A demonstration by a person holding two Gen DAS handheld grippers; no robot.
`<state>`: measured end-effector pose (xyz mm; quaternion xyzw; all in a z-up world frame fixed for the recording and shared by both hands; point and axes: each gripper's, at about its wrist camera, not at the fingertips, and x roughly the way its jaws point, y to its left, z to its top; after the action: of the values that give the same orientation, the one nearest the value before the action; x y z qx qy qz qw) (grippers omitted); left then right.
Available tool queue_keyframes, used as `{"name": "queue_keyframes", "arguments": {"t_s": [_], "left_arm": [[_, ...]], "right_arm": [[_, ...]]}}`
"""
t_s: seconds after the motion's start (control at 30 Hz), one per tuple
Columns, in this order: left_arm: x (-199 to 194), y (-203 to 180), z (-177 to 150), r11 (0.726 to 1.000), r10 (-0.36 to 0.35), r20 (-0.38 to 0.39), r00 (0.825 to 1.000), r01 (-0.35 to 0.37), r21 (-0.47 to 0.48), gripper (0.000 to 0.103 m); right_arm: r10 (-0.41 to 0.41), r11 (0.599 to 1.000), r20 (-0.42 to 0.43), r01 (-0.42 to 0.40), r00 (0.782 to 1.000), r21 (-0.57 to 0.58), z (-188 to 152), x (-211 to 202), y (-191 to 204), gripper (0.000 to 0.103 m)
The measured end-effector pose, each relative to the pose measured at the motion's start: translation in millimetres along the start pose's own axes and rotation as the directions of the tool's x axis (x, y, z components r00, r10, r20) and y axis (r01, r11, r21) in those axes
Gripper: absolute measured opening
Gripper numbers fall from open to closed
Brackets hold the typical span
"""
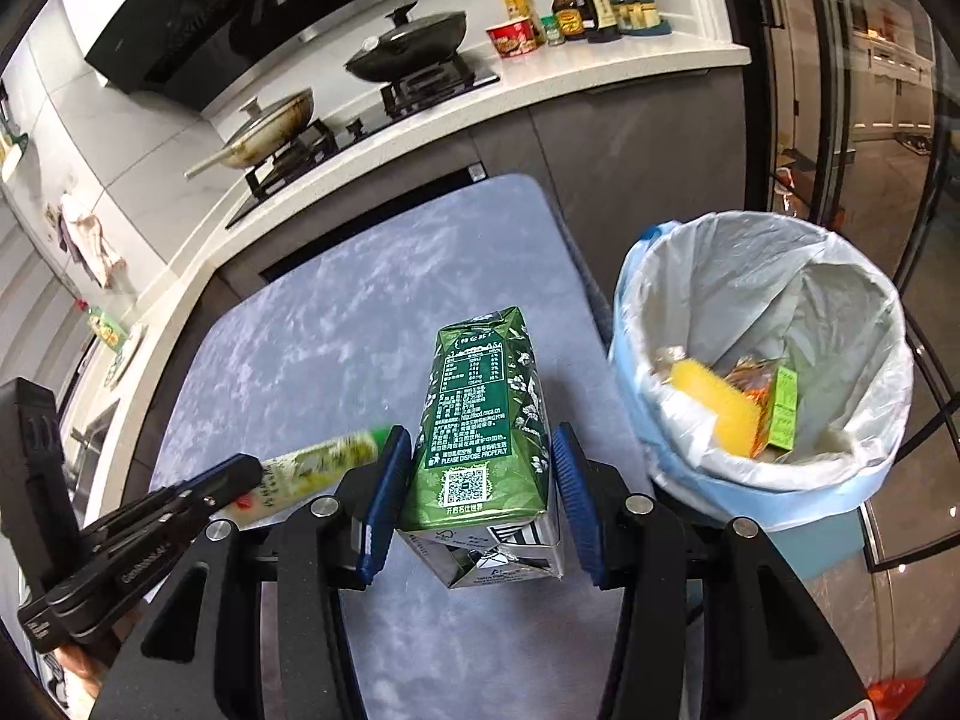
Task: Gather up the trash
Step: 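Carry the carton and tube over the bin and open both tools to drop them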
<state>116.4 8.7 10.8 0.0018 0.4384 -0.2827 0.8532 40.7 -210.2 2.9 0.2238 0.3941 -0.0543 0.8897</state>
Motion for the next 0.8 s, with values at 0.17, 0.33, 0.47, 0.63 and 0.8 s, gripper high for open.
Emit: {"name": "queue_keyframes", "arguments": {"t_s": [0.17,0.33,0.47,0.63,0.8], "left_arm": [[-4.7,-11.9,9.0,1.0,-0.005,0.016,1.0,0.005,0.022,0.008],[-4.2,-17.8,10.4,0.999,0.009,0.012,1.0,-0.009,0.035,0.007],[-5.3,-25.9,14.8,0.999,-0.005,0.007,1.0,0.005,0.052,0.007],[-7.8,-54.1,35.7,0.993,-0.034,0.04,0.999,0.03,0.112,0.007],[3.6,-92.8,61.4,0.982,-0.092,0.058,0.994,0.081,0.168,0.007]], "right_arm": [[-0.002,1.0,0.021,0.002,1.0,0.019,2.6,-10.6,-12.5,0.047],[-0.005,0.999,0.031,0.004,1.0,0.036,2.4,-16.6,-21.8,0.047],[-0.012,0.999,0.053,0.009,0.999,0.047,6.0,-24.6,-31.7,0.047],[-0.057,0.994,0.097,0.048,0.994,0.094,16.2,-38.8,-58.4,0.047],[-0.131,0.981,0.102,0.114,0.986,0.158,23.2,-42.8,-99.8,0.047]]}}
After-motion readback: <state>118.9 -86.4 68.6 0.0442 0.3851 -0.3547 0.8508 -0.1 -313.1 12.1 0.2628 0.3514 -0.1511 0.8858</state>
